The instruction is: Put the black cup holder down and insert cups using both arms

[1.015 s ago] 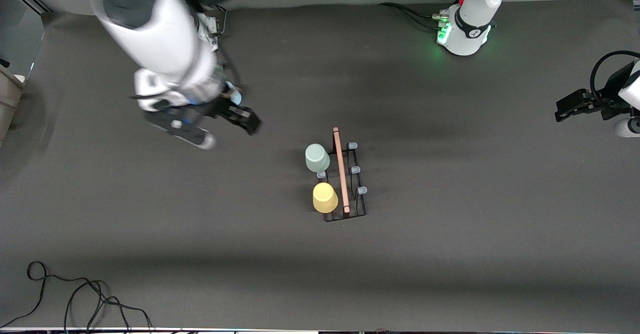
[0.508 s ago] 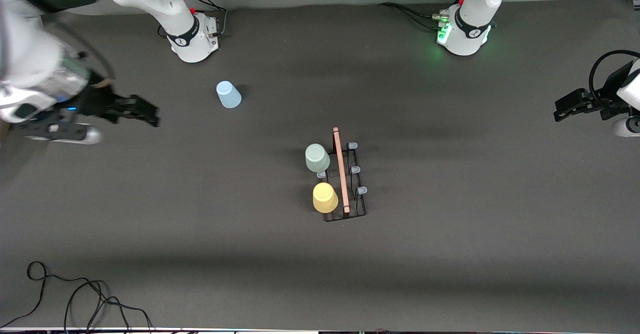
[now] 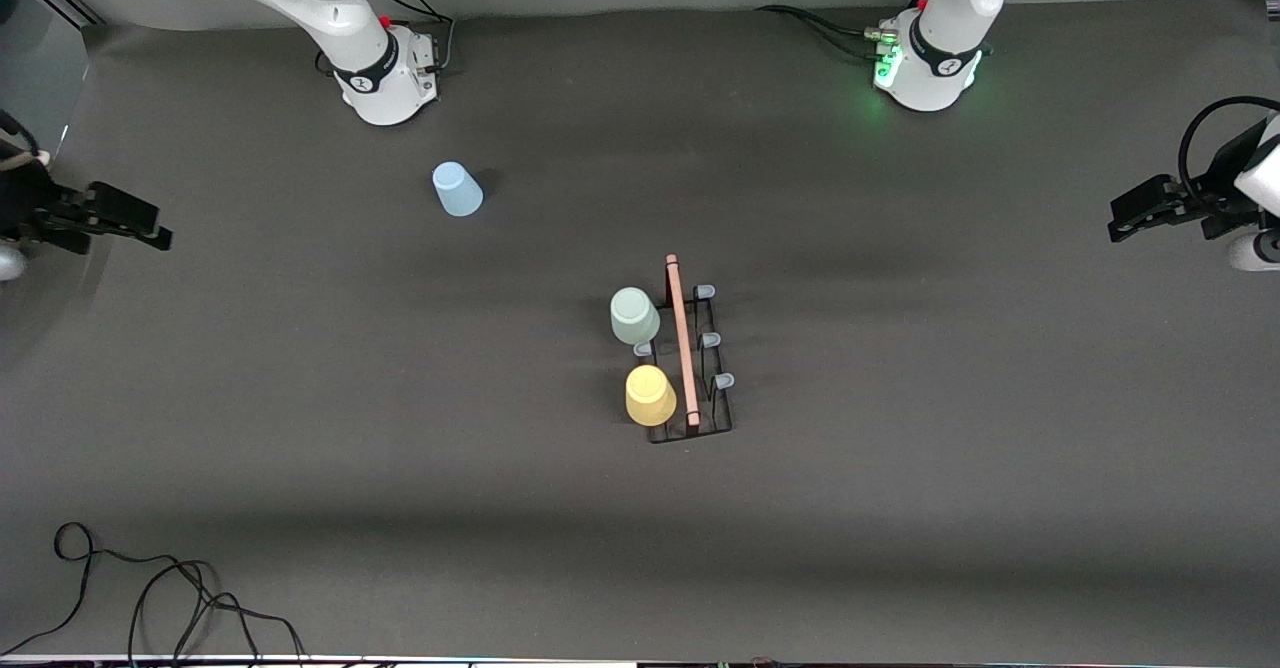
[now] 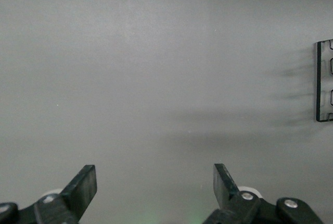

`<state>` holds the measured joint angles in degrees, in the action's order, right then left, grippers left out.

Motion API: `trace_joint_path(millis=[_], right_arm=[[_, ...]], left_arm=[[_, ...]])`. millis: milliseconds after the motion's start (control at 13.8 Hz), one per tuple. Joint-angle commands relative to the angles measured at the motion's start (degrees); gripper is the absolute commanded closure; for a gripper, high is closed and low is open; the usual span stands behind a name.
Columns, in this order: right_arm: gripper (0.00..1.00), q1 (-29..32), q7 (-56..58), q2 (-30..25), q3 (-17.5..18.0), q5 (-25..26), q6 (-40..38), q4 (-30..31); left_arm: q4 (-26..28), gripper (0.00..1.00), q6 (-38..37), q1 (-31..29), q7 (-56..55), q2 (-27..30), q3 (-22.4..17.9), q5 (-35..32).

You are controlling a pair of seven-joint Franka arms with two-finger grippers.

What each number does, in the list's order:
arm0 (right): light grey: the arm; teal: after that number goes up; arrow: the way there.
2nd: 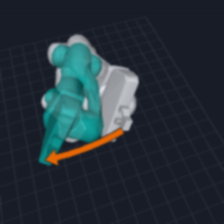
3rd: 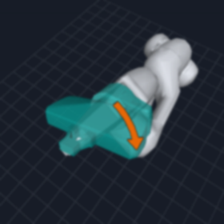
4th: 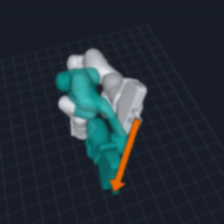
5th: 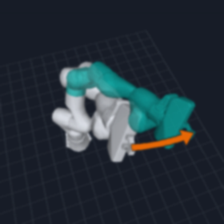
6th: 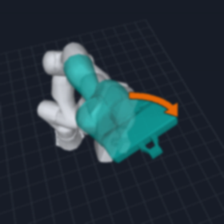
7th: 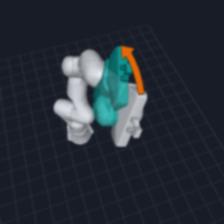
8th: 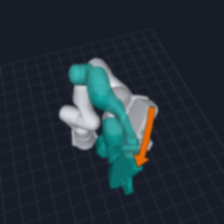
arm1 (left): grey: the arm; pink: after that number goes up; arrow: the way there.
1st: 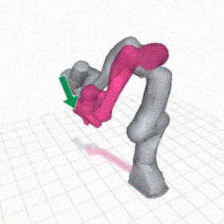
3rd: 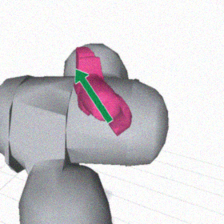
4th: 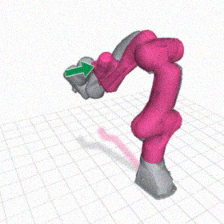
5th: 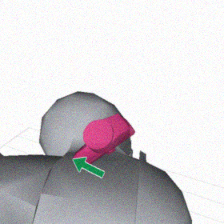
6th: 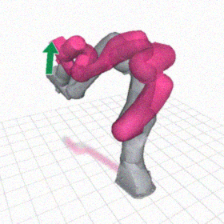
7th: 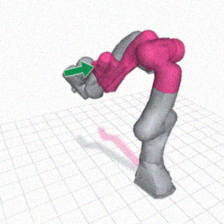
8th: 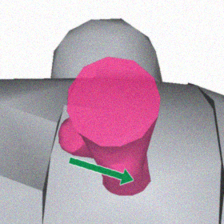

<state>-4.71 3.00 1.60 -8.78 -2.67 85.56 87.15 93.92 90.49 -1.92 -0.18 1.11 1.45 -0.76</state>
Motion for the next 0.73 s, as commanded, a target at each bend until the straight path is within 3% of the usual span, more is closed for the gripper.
trace_joint_path(millis=[0,653], right_arm=[[0.0,-0.38,0.96,-1.6,0.87,3.96,1.27,1.71],[0.0,-0.3,0.34,-0.81,0.69,3.9,0.92,1.27]], left_arm=[[-0.14,0.0,-0.05,-0.01,0.01,0.83,-0.13,-0.3],[-0.14,0.0,0.56,-0.1,0.01,0.56,-0.22,-0.3]])
